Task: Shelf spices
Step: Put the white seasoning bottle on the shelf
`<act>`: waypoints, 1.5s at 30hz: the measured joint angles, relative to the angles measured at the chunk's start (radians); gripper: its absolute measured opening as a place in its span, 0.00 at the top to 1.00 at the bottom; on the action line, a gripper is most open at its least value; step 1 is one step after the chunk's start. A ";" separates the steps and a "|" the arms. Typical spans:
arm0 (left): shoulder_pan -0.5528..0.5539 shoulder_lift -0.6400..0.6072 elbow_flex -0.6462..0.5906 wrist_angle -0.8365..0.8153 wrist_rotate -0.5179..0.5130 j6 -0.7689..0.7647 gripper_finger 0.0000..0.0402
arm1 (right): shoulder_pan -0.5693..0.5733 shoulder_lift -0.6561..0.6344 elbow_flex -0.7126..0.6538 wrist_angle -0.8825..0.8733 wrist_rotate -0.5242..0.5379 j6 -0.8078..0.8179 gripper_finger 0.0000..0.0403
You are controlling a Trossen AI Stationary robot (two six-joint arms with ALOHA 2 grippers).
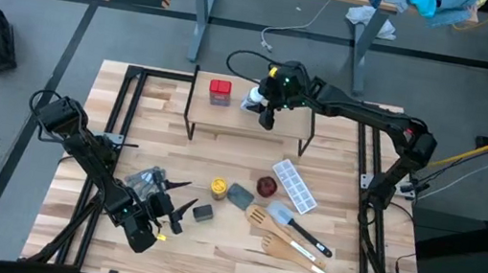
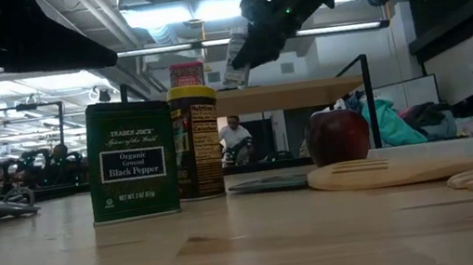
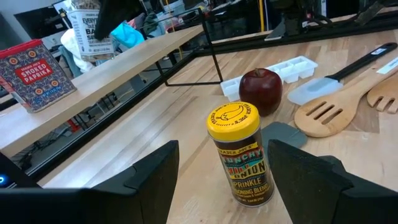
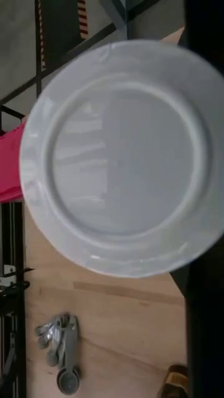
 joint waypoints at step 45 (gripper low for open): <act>0.000 0.000 0.000 0.001 0.000 -0.014 0.40 | 0.001 0.007 0.000 0.133 0.111 0.061 0.40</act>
